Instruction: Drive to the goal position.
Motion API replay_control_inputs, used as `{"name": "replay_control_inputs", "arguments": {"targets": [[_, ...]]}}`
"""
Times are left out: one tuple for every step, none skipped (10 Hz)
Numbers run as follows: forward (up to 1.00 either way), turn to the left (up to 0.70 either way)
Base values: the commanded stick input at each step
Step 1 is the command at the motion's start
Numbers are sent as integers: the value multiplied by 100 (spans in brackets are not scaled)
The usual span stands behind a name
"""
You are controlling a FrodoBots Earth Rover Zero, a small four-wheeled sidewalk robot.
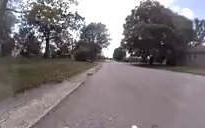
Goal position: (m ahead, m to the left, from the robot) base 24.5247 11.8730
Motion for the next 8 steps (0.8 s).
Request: {"name": "replay_control_inputs", "arguments": {"targets": [[85,0],[85,0],[85,0],[85,0],[85,0],[85,-18],[85,-31],[85,-30]]}}
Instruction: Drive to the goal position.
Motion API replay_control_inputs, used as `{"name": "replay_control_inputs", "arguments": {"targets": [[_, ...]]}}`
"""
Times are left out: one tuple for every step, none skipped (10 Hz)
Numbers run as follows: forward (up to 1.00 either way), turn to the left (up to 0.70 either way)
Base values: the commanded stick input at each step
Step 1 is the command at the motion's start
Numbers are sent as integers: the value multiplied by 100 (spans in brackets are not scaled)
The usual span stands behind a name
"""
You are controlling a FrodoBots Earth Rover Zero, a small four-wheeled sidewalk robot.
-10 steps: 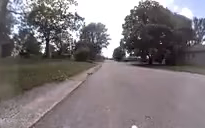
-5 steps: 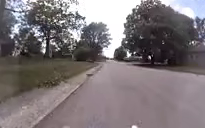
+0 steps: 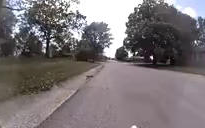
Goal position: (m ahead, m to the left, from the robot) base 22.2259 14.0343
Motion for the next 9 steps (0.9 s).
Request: {"name": "replay_control_inputs", "arguments": {"targets": [[85,-23],[85,-11],[85,0],[85,0],[85,0],[85,0],[85,0],[85,0],[85,0]]}}
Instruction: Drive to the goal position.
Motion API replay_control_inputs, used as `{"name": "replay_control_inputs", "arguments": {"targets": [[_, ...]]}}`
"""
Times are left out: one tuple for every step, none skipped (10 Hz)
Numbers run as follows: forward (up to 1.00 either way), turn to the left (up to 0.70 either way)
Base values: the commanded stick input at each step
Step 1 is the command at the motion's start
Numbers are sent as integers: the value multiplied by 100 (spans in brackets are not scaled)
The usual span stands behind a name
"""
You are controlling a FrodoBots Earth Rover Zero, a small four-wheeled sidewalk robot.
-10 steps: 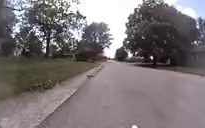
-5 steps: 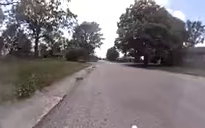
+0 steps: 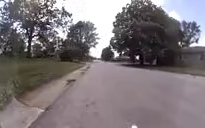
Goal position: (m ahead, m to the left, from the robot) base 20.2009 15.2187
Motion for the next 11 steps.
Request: {"name": "replay_control_inputs", "arguments": {"targets": [[85,0],[85,0],[85,0],[85,0],[85,0],[85,0],[85,0],[85,0],[85,0],[85,0],[85,0]]}}
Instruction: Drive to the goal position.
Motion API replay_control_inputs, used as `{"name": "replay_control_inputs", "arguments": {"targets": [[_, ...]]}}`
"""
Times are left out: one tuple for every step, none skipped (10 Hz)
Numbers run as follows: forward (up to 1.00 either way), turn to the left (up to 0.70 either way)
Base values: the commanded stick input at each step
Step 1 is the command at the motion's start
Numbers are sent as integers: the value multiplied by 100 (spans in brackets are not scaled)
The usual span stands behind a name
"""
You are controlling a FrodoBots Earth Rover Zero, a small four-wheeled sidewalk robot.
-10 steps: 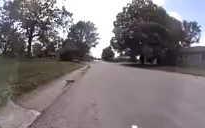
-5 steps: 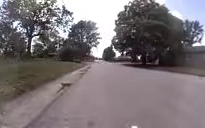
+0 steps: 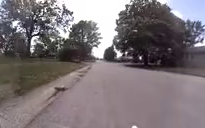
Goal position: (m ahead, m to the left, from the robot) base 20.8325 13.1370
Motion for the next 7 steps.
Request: {"name": "replay_control_inputs", "arguments": {"targets": [[85,0],[85,0],[85,0],[85,0],[85,0],[85,0],[85,0]]}}
